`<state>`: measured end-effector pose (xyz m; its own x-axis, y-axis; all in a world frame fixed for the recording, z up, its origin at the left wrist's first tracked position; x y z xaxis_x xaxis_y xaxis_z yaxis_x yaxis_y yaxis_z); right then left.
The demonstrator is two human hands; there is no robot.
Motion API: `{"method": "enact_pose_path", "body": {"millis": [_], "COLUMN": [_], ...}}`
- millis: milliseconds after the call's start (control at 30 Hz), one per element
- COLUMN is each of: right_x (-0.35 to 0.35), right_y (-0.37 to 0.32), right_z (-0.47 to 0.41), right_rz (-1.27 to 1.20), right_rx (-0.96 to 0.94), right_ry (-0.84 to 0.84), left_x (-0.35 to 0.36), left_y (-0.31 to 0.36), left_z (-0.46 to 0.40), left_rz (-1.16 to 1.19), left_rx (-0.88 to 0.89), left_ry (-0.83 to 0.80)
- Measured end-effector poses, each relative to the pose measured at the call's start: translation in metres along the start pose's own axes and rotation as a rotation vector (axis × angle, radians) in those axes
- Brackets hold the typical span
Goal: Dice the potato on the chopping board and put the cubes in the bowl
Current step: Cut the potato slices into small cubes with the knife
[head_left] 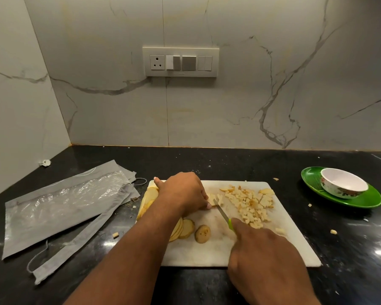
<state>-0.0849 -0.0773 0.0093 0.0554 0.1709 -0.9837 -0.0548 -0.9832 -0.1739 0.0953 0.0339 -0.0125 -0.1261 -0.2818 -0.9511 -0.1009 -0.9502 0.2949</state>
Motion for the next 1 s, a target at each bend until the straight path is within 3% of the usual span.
{"method": "enact_pose_path", "body": {"millis": [167, 333, 467, 800, 1000], "right_x": [-0.018, -0.021, -0.009, -0.015, -0.021], "right_y": [0.003, -0.005, -0.015, 0.001, -0.01], "right_z": [0.021, 0.001, -0.027, 0.014, -0.008], "right_rz": [-0.016, 0.022, 0.009, -0.066, 0.007], "right_rx": [0.046, -0.017, -0.032, 0.063, -0.044], "right_ry": [-0.035, 0.135, 0.162, -0.147, 0.161], "left_x": [0.001, -0.002, 0.0, 0.001, -0.001], "left_y": [0.0, 0.001, 0.001, 0.0, -0.002], "left_z": [0.001, 0.006, 0.004, -0.002, -0.001], "left_rz": [-0.03, -0.044, -0.053, -0.013, -0.021], "left_rx": [0.032, 0.047, 0.03, 0.044, 0.032], "left_ry": [-0.002, -0.013, -0.016, -0.015, 0.02]}}
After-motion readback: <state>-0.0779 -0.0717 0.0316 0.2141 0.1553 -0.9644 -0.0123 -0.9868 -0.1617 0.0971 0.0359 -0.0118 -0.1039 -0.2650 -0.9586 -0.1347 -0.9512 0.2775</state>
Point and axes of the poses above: each hand's wrist, its own z-axis away from the middle knuckle, its own x-axis out of the palm, y = z × x, the point moved 5 cm from there along -z, towards the middle knuckle, and after that the axes turned 7 degrees about -x, right-handed, at the moved point
